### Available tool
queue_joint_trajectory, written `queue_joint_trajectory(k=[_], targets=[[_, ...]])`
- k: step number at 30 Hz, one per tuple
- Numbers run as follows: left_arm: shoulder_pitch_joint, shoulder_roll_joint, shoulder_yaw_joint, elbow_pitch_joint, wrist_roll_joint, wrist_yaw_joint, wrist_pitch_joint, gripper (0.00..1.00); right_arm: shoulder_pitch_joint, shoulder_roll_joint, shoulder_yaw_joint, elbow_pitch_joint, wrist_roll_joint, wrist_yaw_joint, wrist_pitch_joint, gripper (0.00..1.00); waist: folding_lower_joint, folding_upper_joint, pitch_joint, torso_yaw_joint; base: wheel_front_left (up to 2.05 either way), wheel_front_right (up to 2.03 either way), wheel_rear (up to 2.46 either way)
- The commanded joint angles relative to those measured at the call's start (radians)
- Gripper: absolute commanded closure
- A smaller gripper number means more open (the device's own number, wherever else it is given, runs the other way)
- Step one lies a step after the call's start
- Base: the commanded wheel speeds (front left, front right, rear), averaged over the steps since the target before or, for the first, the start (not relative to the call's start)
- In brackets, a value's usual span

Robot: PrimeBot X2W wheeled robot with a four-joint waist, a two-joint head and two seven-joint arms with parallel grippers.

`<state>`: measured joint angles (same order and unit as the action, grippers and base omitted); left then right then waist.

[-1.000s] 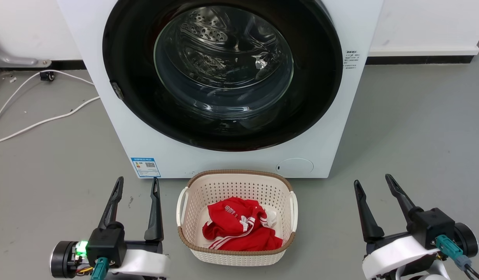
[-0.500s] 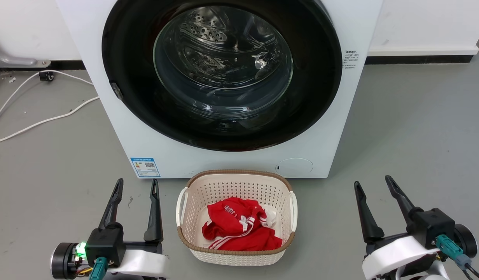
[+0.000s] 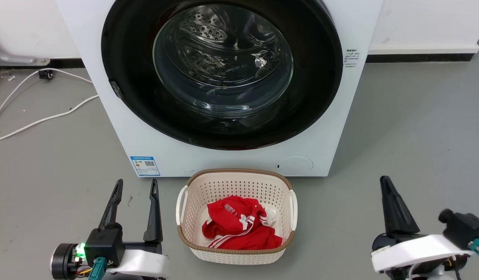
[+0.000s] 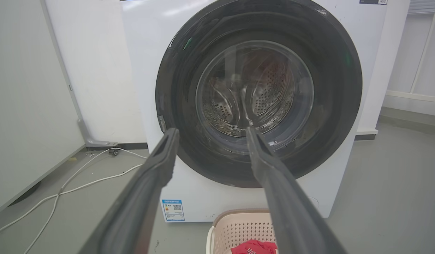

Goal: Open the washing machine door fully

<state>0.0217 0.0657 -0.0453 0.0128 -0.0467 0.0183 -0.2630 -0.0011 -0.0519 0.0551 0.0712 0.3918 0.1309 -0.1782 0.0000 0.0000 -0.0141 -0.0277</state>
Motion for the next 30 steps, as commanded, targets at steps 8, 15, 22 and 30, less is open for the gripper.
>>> queue_joint_trajectory(k=[8, 15, 22, 30], targets=[[-0.007, -0.004, 0.008, 0.0, 0.007, -0.002, -0.003, 0.0, -0.088, 0.003, -0.039, 0.074, 0.533, 0.0, -0.044, 1.0, 0.0, 0.0, 0.011, -0.002, 0.0, 0.0, 0.0], [-0.046, -0.008, 0.012, -0.012, 0.007, -0.005, -0.003, 0.0, -0.316, -0.006, -0.161, 0.167, 0.905, 0.0, 0.044, 1.0, 0.0, 0.0, 0.069, -0.001, 0.0, 0.0, 0.0], [-0.13, -0.012, 0.003, -0.031, 0.009, -0.008, -0.002, 0.0, -0.689, -0.126, -0.232, 0.37, 0.954, 0.0, 0.192, 1.0, 0.0, 0.0, 0.19, 0.026, 0.0, 0.0, 0.0], [-0.192, -0.013, -0.002, -0.045, 0.009, -0.013, -0.002, 0.0, -1.02, -0.219, -0.179, 0.577, 0.885, 0.0, 0.386, 1.0, 0.0, 0.0, 0.285, 0.037, 0.0, 0.0, 0.0]])
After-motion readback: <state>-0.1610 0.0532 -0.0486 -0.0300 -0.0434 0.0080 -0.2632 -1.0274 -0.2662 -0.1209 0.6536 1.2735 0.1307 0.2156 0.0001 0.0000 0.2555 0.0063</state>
